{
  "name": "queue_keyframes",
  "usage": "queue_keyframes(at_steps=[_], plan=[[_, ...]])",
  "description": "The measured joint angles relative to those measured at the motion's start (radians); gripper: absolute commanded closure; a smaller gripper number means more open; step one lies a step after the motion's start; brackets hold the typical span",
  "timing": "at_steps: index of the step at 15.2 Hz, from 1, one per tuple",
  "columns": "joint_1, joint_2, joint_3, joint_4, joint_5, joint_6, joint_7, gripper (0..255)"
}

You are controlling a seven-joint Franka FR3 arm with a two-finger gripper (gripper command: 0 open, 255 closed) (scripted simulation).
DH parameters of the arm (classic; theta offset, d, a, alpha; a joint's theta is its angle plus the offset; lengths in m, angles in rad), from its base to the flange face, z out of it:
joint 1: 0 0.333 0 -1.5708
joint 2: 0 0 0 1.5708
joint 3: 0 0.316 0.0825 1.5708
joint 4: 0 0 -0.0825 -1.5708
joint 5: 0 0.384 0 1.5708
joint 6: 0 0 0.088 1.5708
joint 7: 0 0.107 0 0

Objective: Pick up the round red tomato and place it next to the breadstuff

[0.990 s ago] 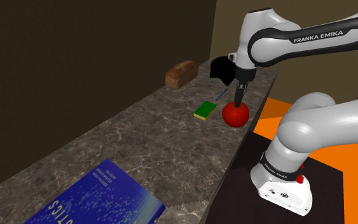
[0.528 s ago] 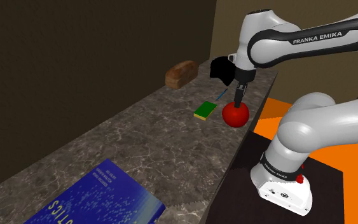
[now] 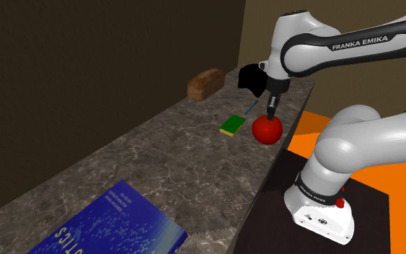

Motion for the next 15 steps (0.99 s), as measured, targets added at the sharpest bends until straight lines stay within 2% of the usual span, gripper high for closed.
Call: queue_keyframes(at_steps=[5, 15], plan=[[0.003, -0.005, 0.005, 0.014, 0.005, -0.019, 0.0, 255], [0.015, -0.022, 0.028, 0.139, 0.034, -0.159, -0.014, 255]])
